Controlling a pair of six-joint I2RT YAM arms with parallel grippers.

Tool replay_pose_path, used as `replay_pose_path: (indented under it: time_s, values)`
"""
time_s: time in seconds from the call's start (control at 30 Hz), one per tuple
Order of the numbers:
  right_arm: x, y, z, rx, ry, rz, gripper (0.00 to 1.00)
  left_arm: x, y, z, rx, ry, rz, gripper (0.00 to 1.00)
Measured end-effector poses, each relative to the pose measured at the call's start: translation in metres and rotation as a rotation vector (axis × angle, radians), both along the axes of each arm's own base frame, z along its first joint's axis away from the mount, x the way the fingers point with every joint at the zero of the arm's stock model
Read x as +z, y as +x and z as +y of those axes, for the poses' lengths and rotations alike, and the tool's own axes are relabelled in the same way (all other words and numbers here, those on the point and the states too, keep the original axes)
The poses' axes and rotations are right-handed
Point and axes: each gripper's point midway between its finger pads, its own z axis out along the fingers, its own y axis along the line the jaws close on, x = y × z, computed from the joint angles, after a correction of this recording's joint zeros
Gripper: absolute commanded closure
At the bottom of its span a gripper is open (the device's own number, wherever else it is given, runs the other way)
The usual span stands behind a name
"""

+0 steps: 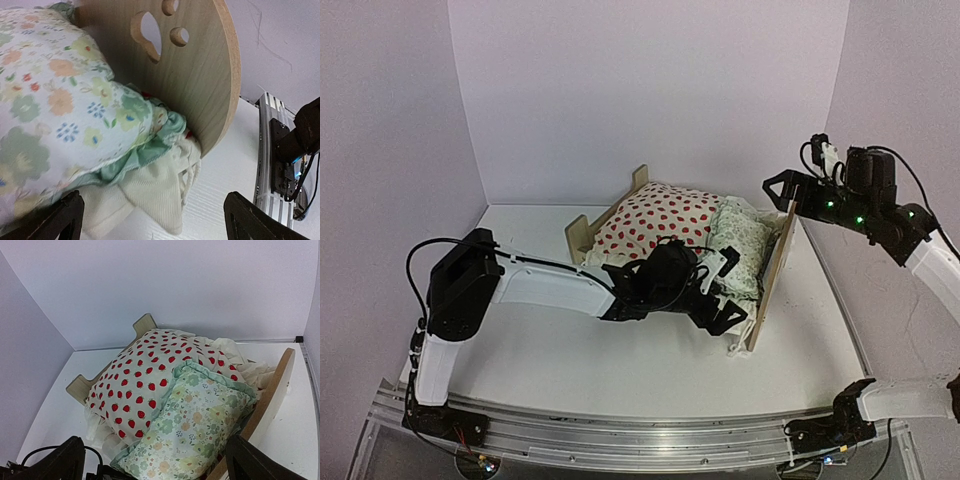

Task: Set up the pet bed
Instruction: Adjust the pillow on the bed frame with the mattress attached, then reset both arms

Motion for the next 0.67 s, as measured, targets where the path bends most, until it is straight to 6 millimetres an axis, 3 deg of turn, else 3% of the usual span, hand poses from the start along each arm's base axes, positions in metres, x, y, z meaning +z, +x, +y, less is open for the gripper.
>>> replay_pose_path:
  time_s: [0.07, 0.2, 0.3, 0.4, 0.5, 0.67]
  values:
    - [0.002, -0.001, 0.004, 0.017, 0.023, -0.001, 0.02, 0.017, 0.000, 0.011, 0.019, 0.002, -0.012, 0.00]
    - [0.012, -0.006, 0.012, 0.053, 0.096, -0.005, 0.02, 0.082, -0.003, 0.046, 0.078, -0.045, -0.071, 0.00]
    - [0.017, -0.019, 0.016, 0.091, 0.156, -0.009, 0.02, 0.139, -0.006, 0.091, 0.156, -0.109, -0.141, 0.00]
    - [0.013, -0.037, 0.018, 0.138, 0.204, -0.010, 0.02, 0.176, -0.010, 0.143, 0.250, -0.153, -0.198, 0.00]
    - [-0.002, -0.053, 0.020, 0.176, 0.237, 0.016, 0.02, 0.184, -0.010, 0.191, 0.345, -0.154, -0.229, 0.00]
    - [-0.022, -0.061, 0.026, 0.214, 0.254, 0.063, 0.02, 0.165, -0.010, 0.249, 0.464, -0.095, -0.247, 0.00]
